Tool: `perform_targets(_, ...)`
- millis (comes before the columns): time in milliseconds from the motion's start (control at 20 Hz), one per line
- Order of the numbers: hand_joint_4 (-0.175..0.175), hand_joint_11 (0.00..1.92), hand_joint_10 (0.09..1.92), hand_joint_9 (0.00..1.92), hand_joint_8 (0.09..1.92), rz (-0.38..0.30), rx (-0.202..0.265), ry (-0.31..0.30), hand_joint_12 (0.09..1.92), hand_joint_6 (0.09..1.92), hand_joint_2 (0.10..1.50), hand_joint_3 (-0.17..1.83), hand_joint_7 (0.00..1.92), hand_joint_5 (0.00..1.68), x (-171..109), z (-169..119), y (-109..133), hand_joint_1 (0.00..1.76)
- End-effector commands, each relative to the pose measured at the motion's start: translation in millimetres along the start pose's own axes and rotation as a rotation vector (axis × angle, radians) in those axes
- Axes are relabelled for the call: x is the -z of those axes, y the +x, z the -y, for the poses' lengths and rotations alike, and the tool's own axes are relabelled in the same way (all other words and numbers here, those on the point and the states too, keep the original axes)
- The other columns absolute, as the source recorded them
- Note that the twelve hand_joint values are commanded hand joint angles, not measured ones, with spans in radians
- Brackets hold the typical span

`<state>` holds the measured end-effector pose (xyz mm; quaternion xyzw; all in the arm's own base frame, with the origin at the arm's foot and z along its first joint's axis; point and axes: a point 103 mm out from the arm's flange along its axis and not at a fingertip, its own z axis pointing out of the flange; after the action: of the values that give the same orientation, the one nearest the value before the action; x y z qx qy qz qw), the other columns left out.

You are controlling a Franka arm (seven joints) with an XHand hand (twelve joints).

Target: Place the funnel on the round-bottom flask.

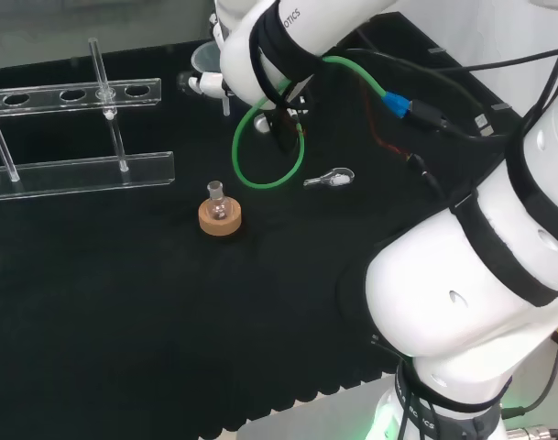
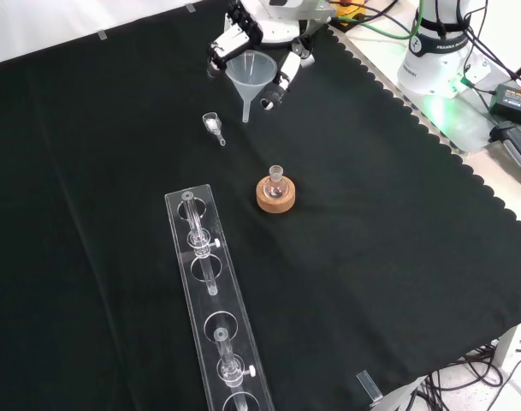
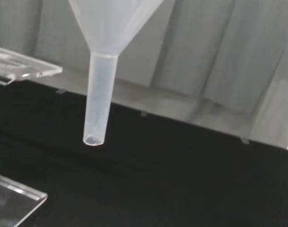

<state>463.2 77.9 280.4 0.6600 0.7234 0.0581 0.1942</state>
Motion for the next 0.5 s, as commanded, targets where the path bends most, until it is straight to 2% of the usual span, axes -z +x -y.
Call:
perform_targets(50, -0.022, 1.92, 1.13, 1.88, 1.36, -0.183, 0.073, 0.182, 1.36, 0.95, 1.05, 0.07, 1.32, 1.03, -3, 24, 4, 1.1)
perform_targets(300, -0.024, 1.92, 1.14, 1.89, 1.35, -0.253, 0.056, 0.197, 1.37, 0.94, 1.05, 0.07, 1.33, 1.03, -1, 27, 9, 1.1)
perform_targets(500, -0.027, 1.92, 1.14, 1.89, 1.35, -0.247, 0.069, 0.183, 1.38, 0.94, 1.05, 0.07, 1.34, 1.03, -6, 28, 19, 1.1)
